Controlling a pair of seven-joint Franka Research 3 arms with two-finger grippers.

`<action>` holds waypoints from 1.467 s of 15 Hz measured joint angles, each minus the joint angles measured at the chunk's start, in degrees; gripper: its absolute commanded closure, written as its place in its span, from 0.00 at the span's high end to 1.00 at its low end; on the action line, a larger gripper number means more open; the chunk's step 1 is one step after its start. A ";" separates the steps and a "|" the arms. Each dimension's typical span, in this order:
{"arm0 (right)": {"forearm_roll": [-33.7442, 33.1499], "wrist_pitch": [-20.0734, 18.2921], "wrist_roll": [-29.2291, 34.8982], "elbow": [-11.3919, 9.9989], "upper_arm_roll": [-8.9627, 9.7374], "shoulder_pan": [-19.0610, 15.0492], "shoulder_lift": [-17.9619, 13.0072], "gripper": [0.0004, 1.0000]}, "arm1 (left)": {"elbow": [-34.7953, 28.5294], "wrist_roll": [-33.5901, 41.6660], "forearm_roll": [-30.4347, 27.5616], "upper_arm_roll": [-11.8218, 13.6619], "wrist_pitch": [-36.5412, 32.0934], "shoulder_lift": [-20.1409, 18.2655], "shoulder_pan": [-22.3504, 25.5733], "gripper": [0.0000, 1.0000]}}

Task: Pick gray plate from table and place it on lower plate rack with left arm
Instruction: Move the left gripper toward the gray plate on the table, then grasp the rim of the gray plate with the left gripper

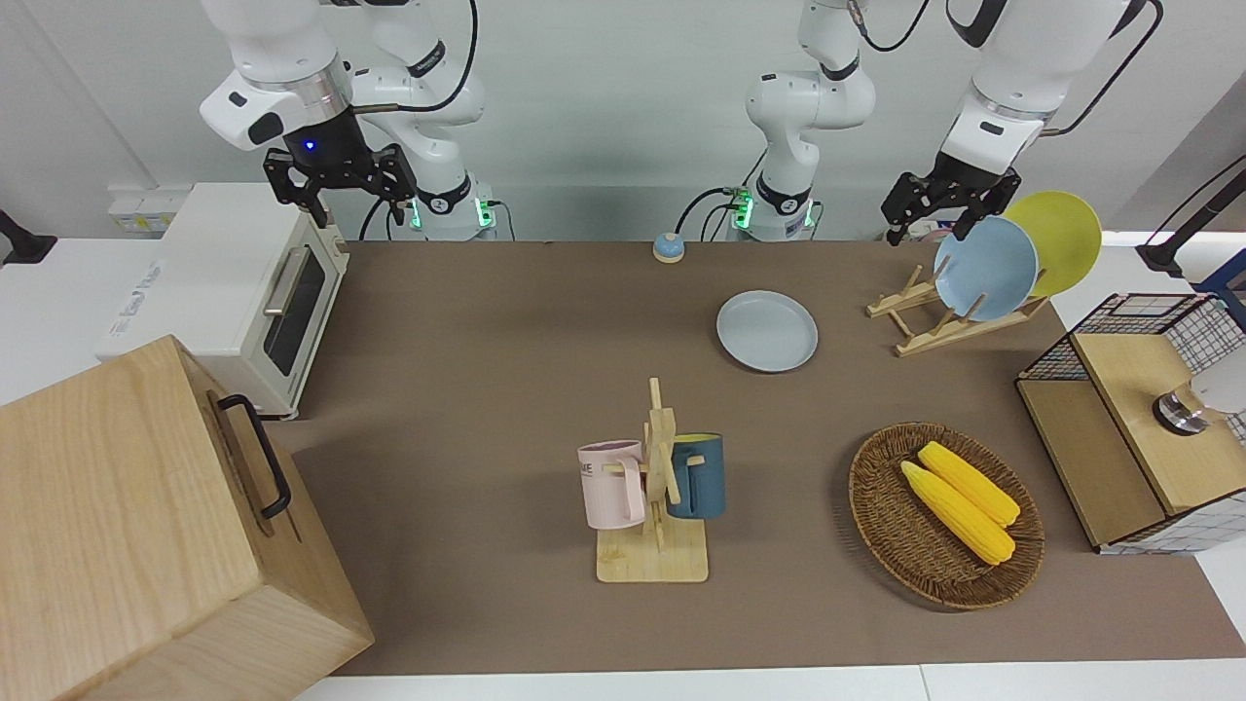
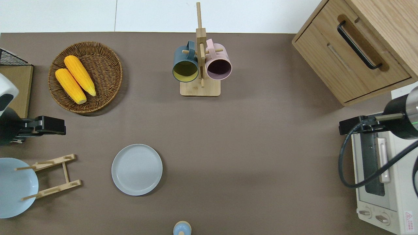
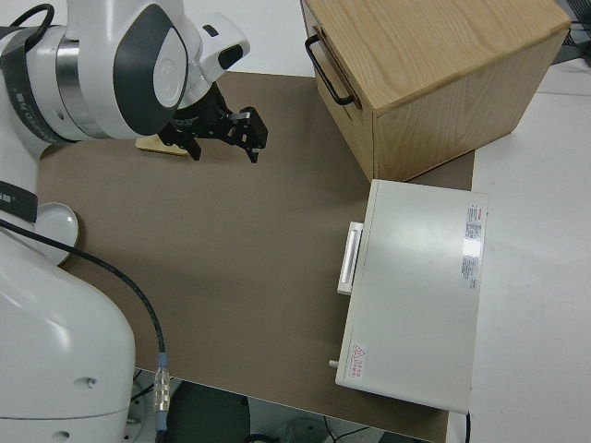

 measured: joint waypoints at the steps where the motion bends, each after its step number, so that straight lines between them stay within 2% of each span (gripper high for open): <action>1: 0.00 0.00 0.00 0.00 0.00 0.00 0.00 0.99 | 0.01 0.00 -0.02 0.00 0.00 0.00 0.00 1.00; 10: 0.00 0.00 0.00 0.00 0.00 0.00 0.00 0.99 | -1.08 0.00 -1.50 -0.07 0.09 0.50 -0.01 1.00; 14: 0.00 0.00 0.00 0.00 0.00 0.00 0.00 0.99 | -7.40 -0.08 -3.27 -0.17 5.08 0.64 -0.05 1.00; 22: 0.00 0.00 0.00 0.00 0.00 0.00 0.00 0.99 | -23.54 -0.73 -5.39 -0.27 19.28 0.63 -0.11 1.00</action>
